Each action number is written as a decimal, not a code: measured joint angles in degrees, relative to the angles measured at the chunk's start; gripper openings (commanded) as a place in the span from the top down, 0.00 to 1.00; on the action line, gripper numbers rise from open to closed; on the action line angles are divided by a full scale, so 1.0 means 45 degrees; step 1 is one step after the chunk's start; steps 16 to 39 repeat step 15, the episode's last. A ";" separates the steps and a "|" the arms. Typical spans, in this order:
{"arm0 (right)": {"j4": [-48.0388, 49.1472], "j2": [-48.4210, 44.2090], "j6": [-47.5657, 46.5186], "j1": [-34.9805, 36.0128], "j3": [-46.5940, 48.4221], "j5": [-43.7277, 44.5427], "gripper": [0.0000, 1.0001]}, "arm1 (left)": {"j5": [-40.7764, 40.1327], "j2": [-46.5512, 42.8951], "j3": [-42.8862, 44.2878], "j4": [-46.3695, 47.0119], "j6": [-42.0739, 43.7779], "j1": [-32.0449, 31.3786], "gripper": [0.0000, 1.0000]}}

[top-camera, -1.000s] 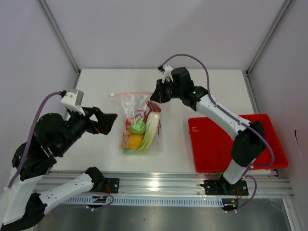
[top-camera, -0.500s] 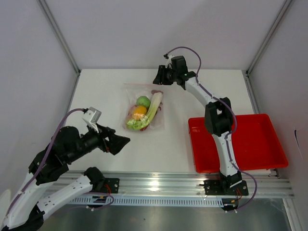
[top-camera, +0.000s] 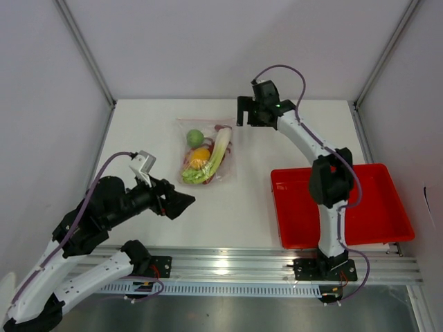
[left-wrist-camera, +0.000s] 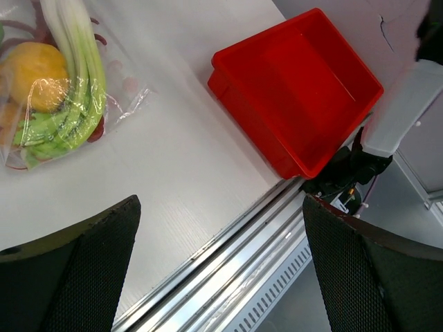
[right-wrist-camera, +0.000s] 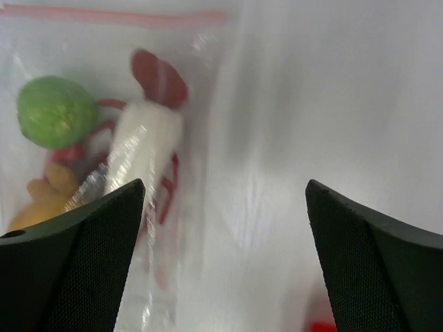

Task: Place the food in the zip-top bag and seal the zipper
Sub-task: Reset both arms

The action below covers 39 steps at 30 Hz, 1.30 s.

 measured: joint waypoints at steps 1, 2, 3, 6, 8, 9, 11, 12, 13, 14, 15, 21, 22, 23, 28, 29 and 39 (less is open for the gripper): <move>-0.0204 -0.0495 0.0010 0.0000 -0.0461 0.0233 0.01 | 0.0034 0.0126 -0.0010 0.0083 0.0000 0.0000 0.00; -0.0175 -0.1447 0.0073 -0.0010 -0.1433 0.0559 0.01 | 0.0078 0.0253 -0.0029 0.0180 -0.0024 0.0000 0.00; 0.0092 -0.2424 0.0146 -0.0010 -0.2584 0.0908 0.01 | 0.0141 0.0369 -0.0083 0.0345 -0.0092 0.0000 0.01; 0.0087 -0.5678 0.0437 0.0223 -0.6033 0.2001 0.01 | 0.0272 0.0602 -0.0364 0.0714 -0.0233 0.0000 0.01; 0.0228 -0.7480 0.0617 0.0763 -0.7820 0.2526 0.01 | 0.0267 0.0704 -0.0622 0.0947 -0.0369 0.0000 0.00; 0.0267 -0.8072 0.0675 0.1069 -0.8398 0.2599 0.01 | 0.0267 0.0738 -0.0758 0.1069 -0.0452 0.0000 0.01; 0.0549 -0.9413 0.0835 0.2123 -0.9734 0.2832 0.01 | 0.0248 0.0733 -0.1127 0.1350 -0.0593 0.0000 0.01; 0.0593 -0.9996 0.0952 0.2749 -1.0302 0.2900 0.00 | 0.0238 0.0724 -0.1316 0.1467 -0.0670 0.0000 0.01; 0.0636 -1.0511 0.1025 0.3439 -1.0749 0.3075 0.01 | 0.0233 0.0724 -0.1520 0.1608 -0.0777 0.0000 0.01; 0.0651 -1.1035 0.1127 0.4051 -1.1147 0.3283 0.01 | 0.0214 0.0724 -0.1690 0.1719 -0.0845 0.0000 0.00; 0.0777 -1.1511 0.1248 0.4687 -1.1497 0.3517 0.01 | 0.0209 0.0724 -0.1860 0.1817 -0.0903 0.0000 0.00; 0.0777 -1.1511 0.1248 0.4687 -1.1497 0.3517 0.01 | 0.0209 0.0724 -0.1860 0.1817 -0.0903 0.0000 0.00; 0.0777 -1.1511 0.1248 0.4687 -1.1497 0.3517 0.01 | 0.0209 0.0724 -0.1860 0.1817 -0.0903 0.0000 0.00; 0.0777 -1.1511 0.1248 0.4687 -1.1497 0.3517 0.01 | 0.0209 0.0724 -0.1860 0.1817 -0.0903 0.0000 0.00; 0.0777 -1.1511 0.1248 0.4687 -1.1497 0.3517 0.01 | 0.0209 0.0724 -0.1860 0.1817 -0.0903 0.0000 0.00; 0.0777 -1.1511 0.1248 0.4687 -1.1497 0.3517 0.01 | 0.0209 0.0724 -0.1860 0.1817 -0.0903 0.0000 0.00; 0.0777 -1.1511 0.1248 0.4687 -1.1497 0.3517 0.01 | 0.0209 0.0724 -0.1860 0.1817 -0.0903 0.0000 0.00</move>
